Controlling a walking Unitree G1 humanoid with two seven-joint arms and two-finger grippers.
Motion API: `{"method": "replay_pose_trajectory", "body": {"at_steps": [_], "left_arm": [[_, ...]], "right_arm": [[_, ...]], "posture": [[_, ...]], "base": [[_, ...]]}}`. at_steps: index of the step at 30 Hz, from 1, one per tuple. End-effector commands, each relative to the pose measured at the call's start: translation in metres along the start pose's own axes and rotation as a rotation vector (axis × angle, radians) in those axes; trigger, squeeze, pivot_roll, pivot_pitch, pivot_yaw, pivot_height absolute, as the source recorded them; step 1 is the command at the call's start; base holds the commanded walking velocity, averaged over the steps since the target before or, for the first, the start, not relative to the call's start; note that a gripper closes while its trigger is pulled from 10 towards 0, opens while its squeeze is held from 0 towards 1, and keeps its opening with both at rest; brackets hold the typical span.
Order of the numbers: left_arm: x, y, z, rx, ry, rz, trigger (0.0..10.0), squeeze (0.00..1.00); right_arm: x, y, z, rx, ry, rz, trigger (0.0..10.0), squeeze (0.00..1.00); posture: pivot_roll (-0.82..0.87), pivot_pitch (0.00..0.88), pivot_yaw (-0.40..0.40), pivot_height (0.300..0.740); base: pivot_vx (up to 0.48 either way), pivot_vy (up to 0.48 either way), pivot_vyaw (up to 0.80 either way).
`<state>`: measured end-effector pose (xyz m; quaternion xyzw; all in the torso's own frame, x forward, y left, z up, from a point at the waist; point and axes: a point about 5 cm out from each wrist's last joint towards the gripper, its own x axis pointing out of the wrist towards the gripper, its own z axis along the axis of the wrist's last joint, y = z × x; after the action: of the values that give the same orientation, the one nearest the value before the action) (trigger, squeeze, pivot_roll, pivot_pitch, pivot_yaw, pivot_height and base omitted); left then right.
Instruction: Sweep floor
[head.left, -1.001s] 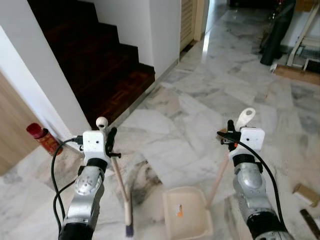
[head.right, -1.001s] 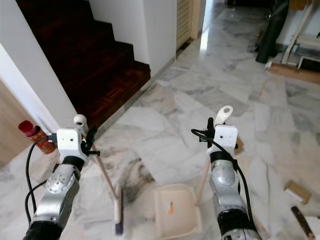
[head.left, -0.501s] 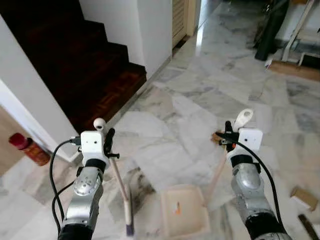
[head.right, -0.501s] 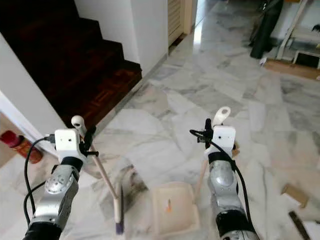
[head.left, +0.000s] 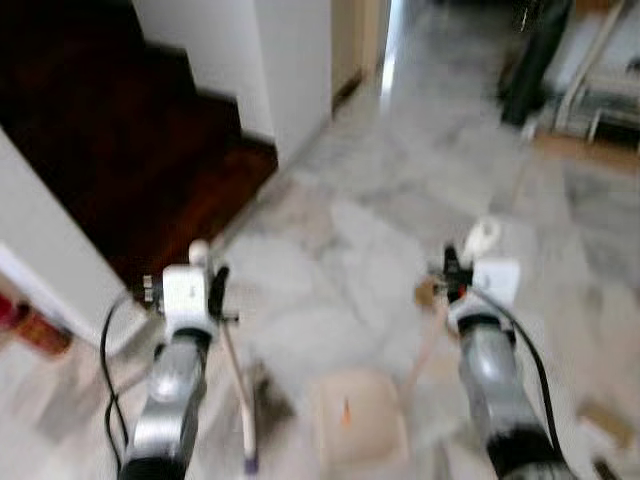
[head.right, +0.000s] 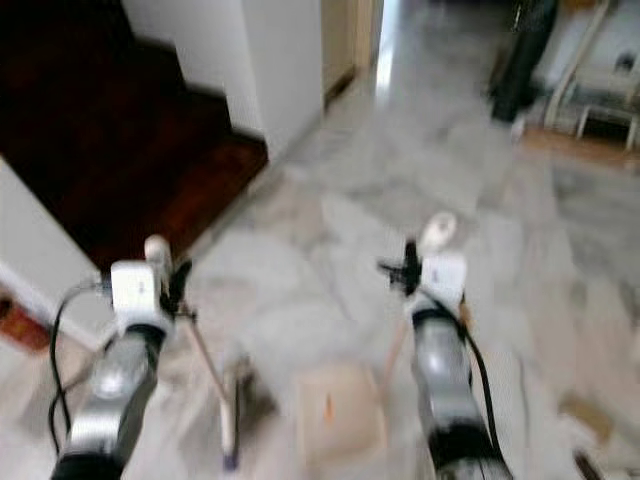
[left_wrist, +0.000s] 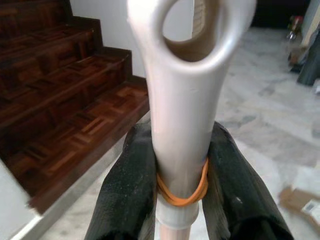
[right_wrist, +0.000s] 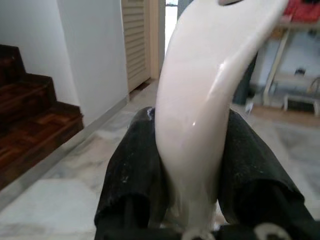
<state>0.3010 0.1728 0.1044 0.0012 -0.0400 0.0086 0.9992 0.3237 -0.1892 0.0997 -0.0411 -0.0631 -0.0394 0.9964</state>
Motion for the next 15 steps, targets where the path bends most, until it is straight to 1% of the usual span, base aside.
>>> {"method": "replay_pose_trajectory", "body": {"at_steps": [1, 7, 15], "left_arm": [[0.0018, 0.0057, 0.006, 0.028, -0.027, 0.01, 10.0, 0.0], [0.0019, 0.0053, 0.0058, 0.028, -0.028, 0.004, 10.0, 0.0], [0.0027, 0.0042, 0.0059, 0.029, -0.026, -0.007, 10.0, 0.0]], "right_arm": [[0.0038, 0.0108, 0.0099, 0.026, -0.046, 0.022, 10.0, 0.0], [0.0038, 0.0138, 0.0089, 0.029, -0.045, 0.029, 10.0, 0.0], [0.0033, 0.0153, 0.0085, 0.03, -0.044, 0.029, 10.0, 0.0]], "posture": [[0.09, 0.056, 0.039, 0.74], [0.09, 0.027, 0.04, 0.74], [0.09, 0.019, 0.043, 0.74]], "base": [[0.401, 0.0, 0.0], [0.399, 0.0, 0.0], [0.397, 0.0, 0.0]]}}
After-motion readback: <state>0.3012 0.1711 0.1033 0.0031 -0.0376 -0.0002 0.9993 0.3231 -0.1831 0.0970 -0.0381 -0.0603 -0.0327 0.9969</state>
